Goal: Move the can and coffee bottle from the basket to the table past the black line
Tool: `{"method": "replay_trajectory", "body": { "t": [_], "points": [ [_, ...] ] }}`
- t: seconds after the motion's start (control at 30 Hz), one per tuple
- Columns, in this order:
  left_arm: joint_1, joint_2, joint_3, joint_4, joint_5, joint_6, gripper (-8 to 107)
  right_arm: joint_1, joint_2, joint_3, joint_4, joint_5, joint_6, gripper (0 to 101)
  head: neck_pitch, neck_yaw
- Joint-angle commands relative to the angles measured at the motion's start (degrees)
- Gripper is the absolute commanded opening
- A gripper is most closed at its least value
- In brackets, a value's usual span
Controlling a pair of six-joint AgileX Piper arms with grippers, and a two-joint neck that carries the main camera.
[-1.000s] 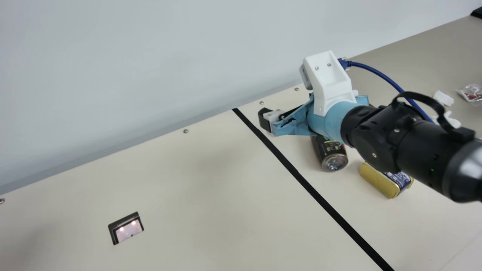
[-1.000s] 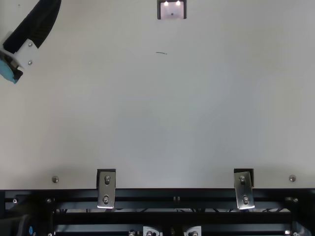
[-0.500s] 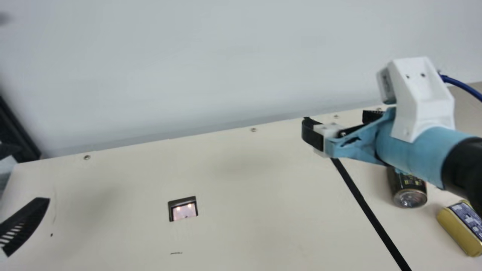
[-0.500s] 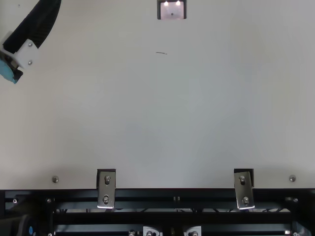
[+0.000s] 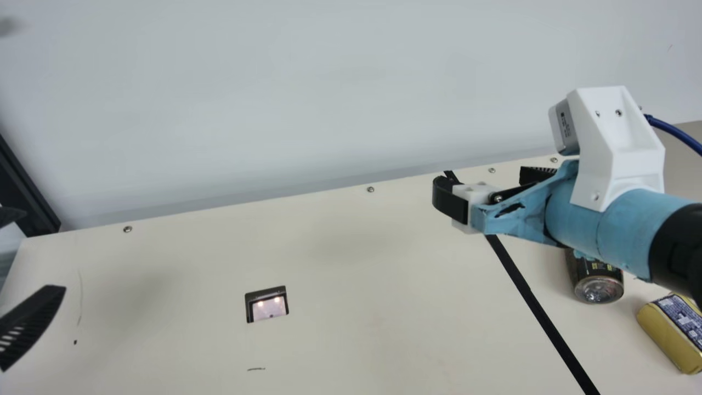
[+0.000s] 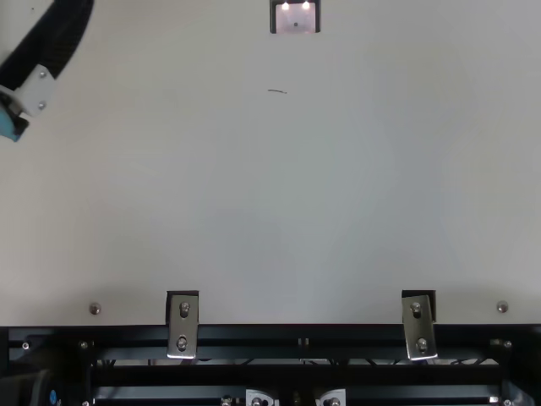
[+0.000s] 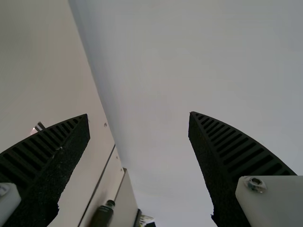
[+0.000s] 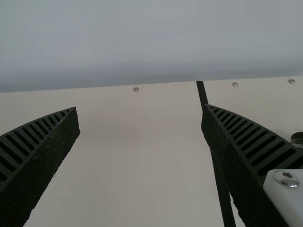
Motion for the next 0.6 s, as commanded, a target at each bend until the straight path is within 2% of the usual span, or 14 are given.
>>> {"method": "replay_trajectory", "body": {
  "t": [0.0, 0.33, 0.37, 0.4, 0.57],
  "points": [
    [-1.01, -2.43, -0.10, 1.67, -4.13, 3.94, 90, 0.21, -0.81, 0.44, -0.44, -0.17, 0.30, 101, -1.85, 0.48],
    [-11.59, -14.66, -0.36, 11.30, -25.51, 28.73, 90, 1.40, -4.74, 3.32, -2.02, -1.60, 0.41, 101, -1.85, 0.48],
    [-12.95, -15.07, -0.04, 11.25, -26.28, 28.10, 90, 1.60, -5.24, 3.72, -2.21, -1.73, 0.35, 101, -1.85, 0.48],
    [-10.16, -13.49, -0.42, 10.57, -21.16, 23.13, 90, 1.54, -5.38, 3.83, -2.21, -1.66, 0.40, 101, -1.85, 0.48],
    [-12.93, -15.14, -0.09, 11.21, -26.20, 28.65, 90, 1.54, -5.38, 3.84, -2.21, -1.88, 0.40, 101, -1.85, 0.48]
  ]
}}
